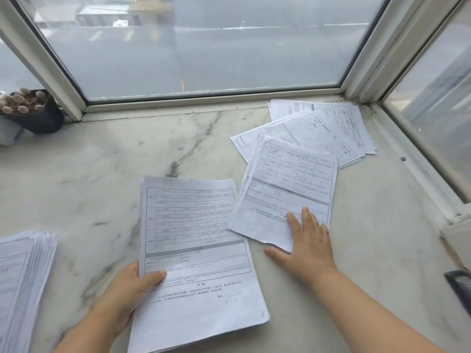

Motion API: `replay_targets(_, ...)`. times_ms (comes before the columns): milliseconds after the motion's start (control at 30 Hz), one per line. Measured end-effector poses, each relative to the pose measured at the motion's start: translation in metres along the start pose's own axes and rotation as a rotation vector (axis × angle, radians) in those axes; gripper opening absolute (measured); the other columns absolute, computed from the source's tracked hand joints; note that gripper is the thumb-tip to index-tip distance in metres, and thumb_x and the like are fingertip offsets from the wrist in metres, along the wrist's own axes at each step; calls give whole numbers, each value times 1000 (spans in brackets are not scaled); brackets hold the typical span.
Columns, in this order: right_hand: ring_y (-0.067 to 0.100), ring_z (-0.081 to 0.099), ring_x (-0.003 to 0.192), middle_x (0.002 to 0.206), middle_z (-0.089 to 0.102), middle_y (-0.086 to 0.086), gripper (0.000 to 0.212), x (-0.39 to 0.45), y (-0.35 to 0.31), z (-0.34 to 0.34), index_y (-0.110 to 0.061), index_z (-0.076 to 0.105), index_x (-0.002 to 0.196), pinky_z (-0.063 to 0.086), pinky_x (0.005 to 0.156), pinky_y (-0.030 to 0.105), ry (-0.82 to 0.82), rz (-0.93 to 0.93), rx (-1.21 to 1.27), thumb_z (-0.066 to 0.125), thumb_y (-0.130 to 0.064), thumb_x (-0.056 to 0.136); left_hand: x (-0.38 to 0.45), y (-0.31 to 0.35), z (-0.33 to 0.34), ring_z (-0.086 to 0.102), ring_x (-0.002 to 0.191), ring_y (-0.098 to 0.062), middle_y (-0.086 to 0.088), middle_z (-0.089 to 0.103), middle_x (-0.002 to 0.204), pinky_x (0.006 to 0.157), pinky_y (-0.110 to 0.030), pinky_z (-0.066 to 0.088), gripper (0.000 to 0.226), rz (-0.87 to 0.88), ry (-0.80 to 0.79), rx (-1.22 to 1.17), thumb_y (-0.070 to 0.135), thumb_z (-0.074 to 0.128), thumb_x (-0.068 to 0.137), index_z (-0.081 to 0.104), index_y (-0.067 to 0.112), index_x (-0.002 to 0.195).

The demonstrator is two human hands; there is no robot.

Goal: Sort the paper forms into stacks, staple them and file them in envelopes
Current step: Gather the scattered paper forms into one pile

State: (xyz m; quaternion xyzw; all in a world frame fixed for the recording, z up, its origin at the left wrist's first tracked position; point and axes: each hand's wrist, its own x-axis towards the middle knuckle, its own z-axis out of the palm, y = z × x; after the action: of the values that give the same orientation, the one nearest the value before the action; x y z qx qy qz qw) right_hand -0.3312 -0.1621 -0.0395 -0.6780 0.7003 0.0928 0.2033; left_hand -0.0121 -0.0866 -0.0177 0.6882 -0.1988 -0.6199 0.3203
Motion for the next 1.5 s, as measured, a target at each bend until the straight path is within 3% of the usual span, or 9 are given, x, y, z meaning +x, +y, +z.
replay_targets(267,9,-5,150,160,-9,-15,79,-2,-7,-1,-27,9,155,-5,119,24,37,-218,270,36,-50,85,6,24,22,72,79,-33,-13,75,92,62,-35,58,23,-48,-66,50,-4,57,90,65,11,106)
replay_targets(433,13,9,150,163,3,-7,73,3,-8,8,-32,6,154,6,119,29,133,-331,202,47,-31,94,6,45,-2,72,91,-25,-3,74,103,75,-33,53,53,4,-206,253,21,77,61,67,13,113)
replay_targets(567,32,66,103,144,52,0,63,2,-17,1,-45,22,149,55,77,41,405,-320,303,36,-20,93,4,41,0,73,80,-27,-10,75,96,60,-28,56,25,-35,-161,207,0,64,85,66,4,110)
replay_targets(733,26,71,87,134,61,2,53,-5,-21,-27,-38,33,145,59,60,35,592,-541,366,34,-19,95,-4,26,11,72,86,-35,-16,73,99,76,-40,54,25,-89,-118,107,-7,53,90,64,2,111)
replay_targets(1000,27,64,107,127,64,6,54,-44,-59,27,-33,45,134,54,78,30,300,-951,-3,48,-23,81,-1,14,34,69,97,-38,-23,69,111,91,-48,49,43,-177,-34,-233,32,49,96,66,-3,114)
replay_targets(1100,25,67,106,126,65,4,55,-51,-61,53,-38,43,130,56,79,32,82,-896,-99,44,-32,75,2,8,32,63,109,-41,-24,66,115,97,-49,44,70,-204,-112,-373,60,31,95,66,3,116)
replay_targets(1200,28,56,122,143,50,7,55,-52,-56,67,-39,42,136,48,94,48,58,-838,-204,36,-60,86,-2,6,41,69,97,-38,-23,69,109,87,-47,51,28,-64,-64,-172,17,49,97,65,1,113)
replay_targets(1333,23,45,135,154,35,4,75,-39,-44,54,-35,36,144,29,103,51,161,-883,-146,23,-78,83,0,-1,40,71,88,-35,-18,73,99,81,-43,54,22,24,88,-42,-3,52,92,66,5,107)
replay_targets(1500,21,13,149,163,8,7,88,67,-14,-21,-21,16,154,9,119,43,350,-228,118,48,-67,86,4,-4,39,71,84,-30,-11,75,91,76,-38,53,19,58,197,-67,-3,56,92,69,8,101)
